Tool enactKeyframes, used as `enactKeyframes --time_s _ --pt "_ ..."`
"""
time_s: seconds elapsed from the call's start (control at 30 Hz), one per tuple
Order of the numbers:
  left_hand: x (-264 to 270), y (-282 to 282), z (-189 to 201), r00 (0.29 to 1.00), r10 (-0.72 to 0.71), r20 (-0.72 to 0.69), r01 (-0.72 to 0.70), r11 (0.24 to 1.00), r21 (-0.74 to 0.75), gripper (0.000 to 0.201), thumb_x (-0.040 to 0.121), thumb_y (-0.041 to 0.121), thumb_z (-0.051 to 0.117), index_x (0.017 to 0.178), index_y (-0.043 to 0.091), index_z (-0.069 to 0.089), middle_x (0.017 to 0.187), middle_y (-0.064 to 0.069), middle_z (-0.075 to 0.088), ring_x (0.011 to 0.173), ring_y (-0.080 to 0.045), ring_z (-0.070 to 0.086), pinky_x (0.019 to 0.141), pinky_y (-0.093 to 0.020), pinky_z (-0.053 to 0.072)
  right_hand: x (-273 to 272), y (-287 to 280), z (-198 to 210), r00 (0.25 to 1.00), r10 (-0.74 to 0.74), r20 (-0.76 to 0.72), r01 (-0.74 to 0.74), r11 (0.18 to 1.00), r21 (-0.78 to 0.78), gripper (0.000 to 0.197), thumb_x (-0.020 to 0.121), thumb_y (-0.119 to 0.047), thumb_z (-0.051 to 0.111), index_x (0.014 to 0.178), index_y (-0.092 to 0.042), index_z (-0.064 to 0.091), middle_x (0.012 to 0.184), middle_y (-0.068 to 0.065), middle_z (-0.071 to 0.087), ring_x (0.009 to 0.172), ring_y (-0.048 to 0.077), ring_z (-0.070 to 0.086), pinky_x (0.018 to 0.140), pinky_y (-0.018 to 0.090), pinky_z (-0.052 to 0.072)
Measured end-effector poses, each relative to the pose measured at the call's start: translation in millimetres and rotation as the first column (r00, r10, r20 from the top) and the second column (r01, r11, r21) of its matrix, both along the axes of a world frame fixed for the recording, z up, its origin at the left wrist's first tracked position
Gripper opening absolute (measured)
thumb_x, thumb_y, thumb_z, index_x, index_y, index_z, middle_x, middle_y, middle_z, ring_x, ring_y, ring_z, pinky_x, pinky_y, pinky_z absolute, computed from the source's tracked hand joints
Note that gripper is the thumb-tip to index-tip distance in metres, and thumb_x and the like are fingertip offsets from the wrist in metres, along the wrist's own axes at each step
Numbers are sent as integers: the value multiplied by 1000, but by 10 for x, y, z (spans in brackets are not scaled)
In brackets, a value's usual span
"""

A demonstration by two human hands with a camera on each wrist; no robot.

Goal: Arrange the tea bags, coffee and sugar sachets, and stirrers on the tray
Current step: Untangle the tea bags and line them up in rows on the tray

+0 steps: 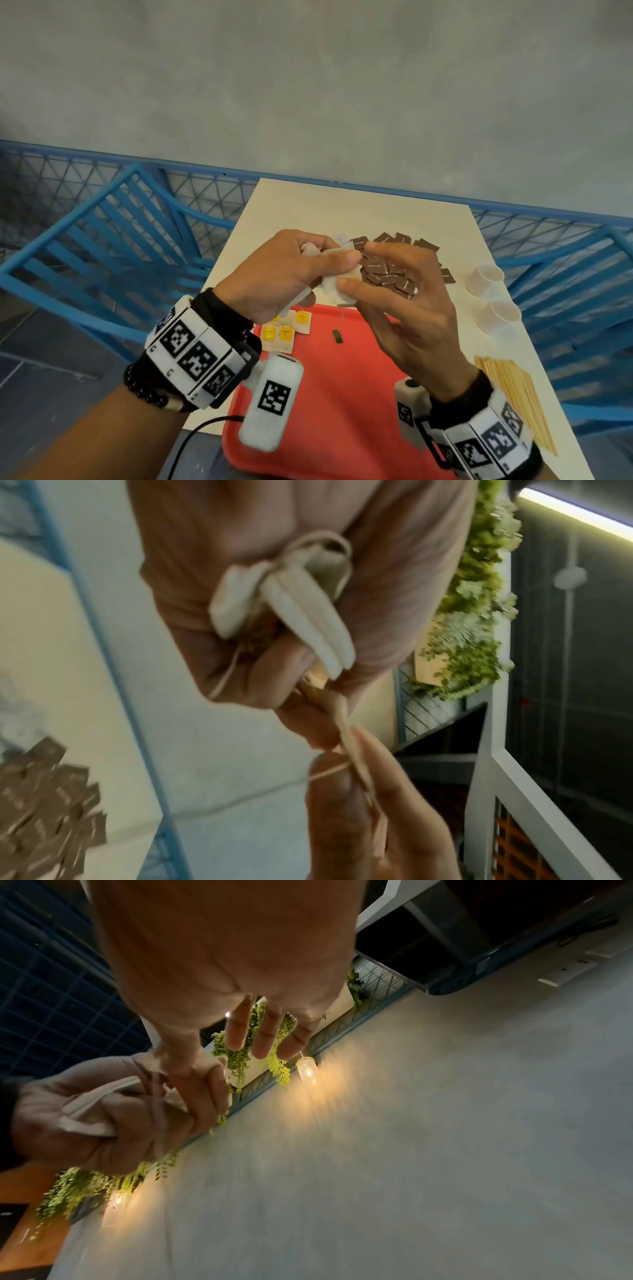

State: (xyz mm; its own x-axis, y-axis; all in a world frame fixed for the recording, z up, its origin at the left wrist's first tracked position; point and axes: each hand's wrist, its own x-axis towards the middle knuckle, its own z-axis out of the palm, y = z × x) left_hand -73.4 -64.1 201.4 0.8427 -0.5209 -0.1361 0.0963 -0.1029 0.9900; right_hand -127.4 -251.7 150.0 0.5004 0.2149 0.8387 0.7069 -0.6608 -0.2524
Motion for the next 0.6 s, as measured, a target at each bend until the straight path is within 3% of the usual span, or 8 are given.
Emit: enactKeyframes --time_s 0.07,0.13,0.2,0.3,0.37,0.43,0.5,0.6 --pt "-4 -29 -79 999 22 -45 -23 1000 -6 30 86 34 71 82 5 67 68 -10 50 54 -14 36 48 -27 26 -16 3 68 999 40 -22 -38 997 65 11 91 -15 72 99 -11 79 113 8 65 103 28 61 83 38 50" --pt "-2 -43 -224 981 174 85 -182 977 108 30 89 38 69 83 9 68 61 7 58 50 -9 42 47 -26 34 -22 22 120 976 77 -204 -33 976 213 9 90 -18 72 94 -13 78 100 -5 70 92 17 64 77 26 48" --pt "-37 -30 -336 940 273 202 -295 951 87 26 90 44 66 94 19 73 81 8 69 53 -8 48 51 -30 42 -8 29 104 888 164 -430 6 930 367 7 88 -24 73 91 -18 77 89 -10 71 81 14 65 69 26 49" --pt "-143 35 -379 954 115 277 -103 993 -58 34 86 50 68 111 27 73 116 7 69 55 -14 54 52 -30 46 2 8 34 813 245 -528 30 888 458 12 85 -28 72 90 -19 78 85 -4 71 78 22 66 68 40 52" --pt "-173 102 -335 921 2 389 20 998 -52 39 81 42 74 117 24 72 122 9 67 63 -2 60 60 -18 48 -6 0 18 796 278 -537 38 863 503 13 82 -28 72 89 -18 78 84 -4 73 78 21 68 69 41 53" --pt "-156 129 -287 871 -58 488 46 998 36 40 79 35 79 117 23 72 121 12 69 87 5 66 75 -12 48 -18 -6 21 785 312 -535 51 829 557 14 80 -27 74 88 -16 78 82 -1 74 76 24 68 70 42 53" --pt "-142 119 -237 820 -30 571 -37 994 106 36 77 38 80 111 27 74 113 16 72 104 1 66 82 -8 44 -27 -11 27 793 307 -526 57 823 565 15 79 -28 76 86 -15 78 80 1 73 74 29 66 68 43 51" --pt "-118 54 -178 817 18 577 -91 991 98 26 77 36 76 101 27 76 97 14 75 89 2 67 73 -7 45 -18 -9 31 808 292 -512 67 818 571 14 78 -28 77 84 -16 77 80 5 72 73 29 64 66 39 50"
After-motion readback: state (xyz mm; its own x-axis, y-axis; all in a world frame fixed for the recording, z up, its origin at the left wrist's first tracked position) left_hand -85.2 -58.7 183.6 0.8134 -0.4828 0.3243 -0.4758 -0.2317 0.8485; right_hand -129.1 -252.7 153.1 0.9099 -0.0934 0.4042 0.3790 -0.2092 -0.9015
